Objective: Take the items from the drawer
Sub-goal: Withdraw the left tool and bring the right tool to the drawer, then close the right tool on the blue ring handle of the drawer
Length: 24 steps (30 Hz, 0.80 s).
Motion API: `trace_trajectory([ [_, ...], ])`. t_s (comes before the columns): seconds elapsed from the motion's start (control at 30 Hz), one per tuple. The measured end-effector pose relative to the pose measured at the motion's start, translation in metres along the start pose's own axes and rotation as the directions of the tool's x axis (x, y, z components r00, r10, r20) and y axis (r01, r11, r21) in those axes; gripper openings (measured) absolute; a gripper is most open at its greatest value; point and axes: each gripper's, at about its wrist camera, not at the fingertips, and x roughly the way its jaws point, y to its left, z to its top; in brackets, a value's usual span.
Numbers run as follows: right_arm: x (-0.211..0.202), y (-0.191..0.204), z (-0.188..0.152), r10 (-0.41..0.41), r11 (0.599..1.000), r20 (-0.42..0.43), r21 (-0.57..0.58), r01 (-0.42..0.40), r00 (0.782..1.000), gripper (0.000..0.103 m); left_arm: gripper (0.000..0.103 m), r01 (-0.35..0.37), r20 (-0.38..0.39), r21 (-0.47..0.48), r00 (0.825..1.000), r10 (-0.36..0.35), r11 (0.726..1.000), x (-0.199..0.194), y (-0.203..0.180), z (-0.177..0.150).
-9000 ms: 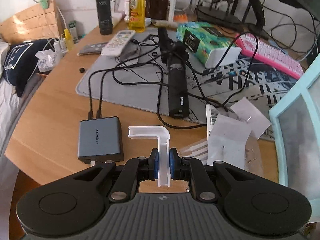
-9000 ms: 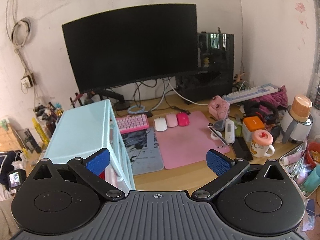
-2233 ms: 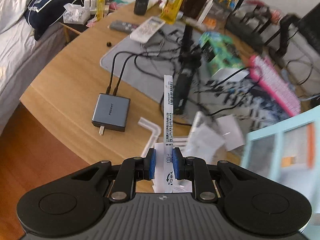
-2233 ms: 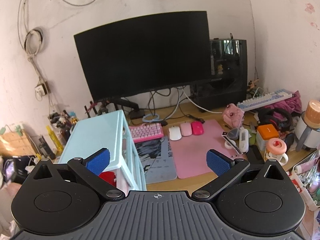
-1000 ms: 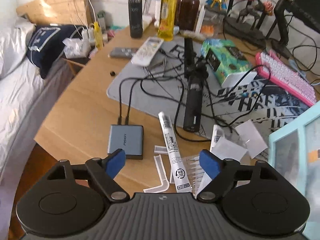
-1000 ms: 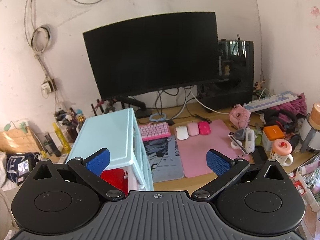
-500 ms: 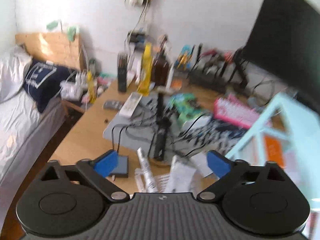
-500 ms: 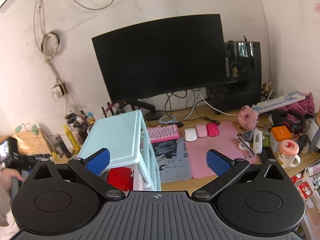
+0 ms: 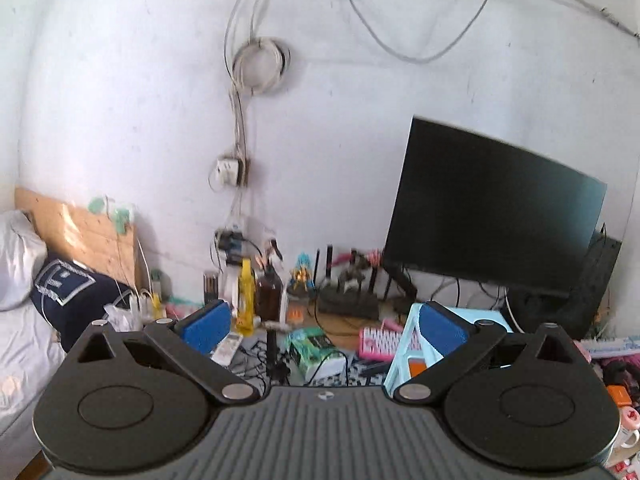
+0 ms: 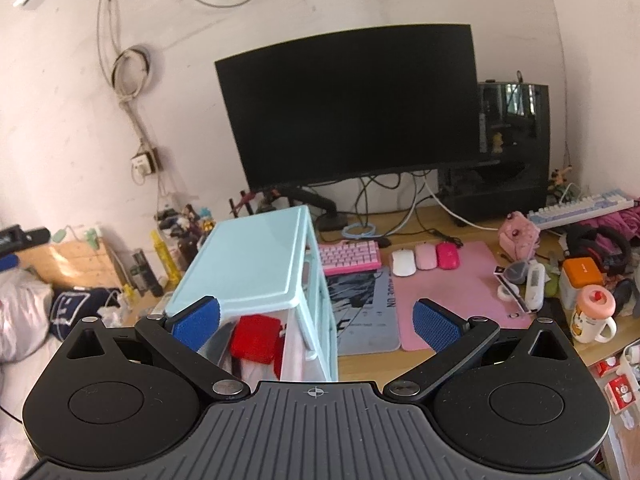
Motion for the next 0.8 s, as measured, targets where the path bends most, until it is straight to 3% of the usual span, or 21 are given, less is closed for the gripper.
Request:
trace_trajectory([
  [0.27,0.001,0.007,-0.021,0.015,0.999,-0.033,-0.041,-0.017,0.999,0.103,0.103,-0.027,0.105,0.071,0.994,0.020,0.997,-0.022,-0.019,-0.042],
  [0.6,0.000,0.019,-0.069,0.034,0.983,-0.098,-0.178,-0.051,0.995,0.103,0.103,0.001,0.073,0.064,0.997,-0.006,0.998,-0.024,-0.034,-0.067],
  [0.8,-0.009,0.030,-0.084,0.141,0.961,-0.115,-0.221,-0.164,0.983,0.103,0.103,0.004,0.064,0.073,0.998,-0.009,0.997,-0.027,-0.032,-0.067],
])
